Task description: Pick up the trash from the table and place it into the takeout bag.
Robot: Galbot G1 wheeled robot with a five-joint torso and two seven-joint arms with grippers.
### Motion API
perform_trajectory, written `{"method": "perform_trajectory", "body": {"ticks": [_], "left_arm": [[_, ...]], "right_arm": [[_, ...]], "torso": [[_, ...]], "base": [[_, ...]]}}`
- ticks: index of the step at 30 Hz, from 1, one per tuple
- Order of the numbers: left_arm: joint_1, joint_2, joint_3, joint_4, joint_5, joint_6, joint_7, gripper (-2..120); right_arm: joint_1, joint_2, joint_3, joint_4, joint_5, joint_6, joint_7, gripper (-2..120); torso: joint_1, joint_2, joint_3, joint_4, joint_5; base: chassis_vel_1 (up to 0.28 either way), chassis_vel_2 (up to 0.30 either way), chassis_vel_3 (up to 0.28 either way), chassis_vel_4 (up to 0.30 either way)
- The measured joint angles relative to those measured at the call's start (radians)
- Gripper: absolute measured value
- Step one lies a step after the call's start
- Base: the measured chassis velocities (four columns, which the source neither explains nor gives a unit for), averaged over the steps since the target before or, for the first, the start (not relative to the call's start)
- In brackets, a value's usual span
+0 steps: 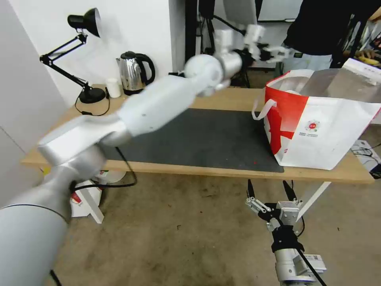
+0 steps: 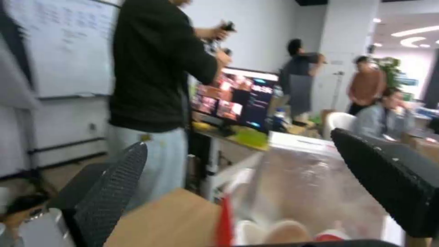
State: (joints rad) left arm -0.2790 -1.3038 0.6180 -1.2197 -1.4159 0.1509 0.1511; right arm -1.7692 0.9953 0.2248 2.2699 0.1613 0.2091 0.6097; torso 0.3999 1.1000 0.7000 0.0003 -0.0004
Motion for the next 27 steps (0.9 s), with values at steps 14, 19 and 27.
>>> {"method": "perform_trajectory", "body": {"ticks": [14, 19, 27], "left_arm": [[0.262, 0.454, -0.267, -0.380, 0.000, 0.006, -0.035, 100], [0.524, 0.591, -0.503, -0.545, 0.027, 0.007, -0.031, 100], [0.970, 0.652, -0.886, -0.735, 0.128, -0.008, 0.001, 100]], "right_arm": [[0.000, 0.000, 0.000, 0.000, 0.000, 0.000, 0.000, 100], [0.000, 0.000, 0.000, 0.000, 0.000, 0.000, 0.000, 100], [0.000, 0.000, 0.000, 0.000, 0.000, 0.000, 0.000, 100]], "torso": [[0.000, 0.000, 0.000, 0.0000, -0.0004], [0.000, 0.000, 0.000, -0.0006, 0.0008], [0.000, 0.000, 0.000, -0.0006, 0.0005]], "base": [[0.000, 0.000, 0.000, 0.000], [0.000, 0.000, 0.000, 0.000], [0.000, 0.000, 0.000, 0.000]]}}
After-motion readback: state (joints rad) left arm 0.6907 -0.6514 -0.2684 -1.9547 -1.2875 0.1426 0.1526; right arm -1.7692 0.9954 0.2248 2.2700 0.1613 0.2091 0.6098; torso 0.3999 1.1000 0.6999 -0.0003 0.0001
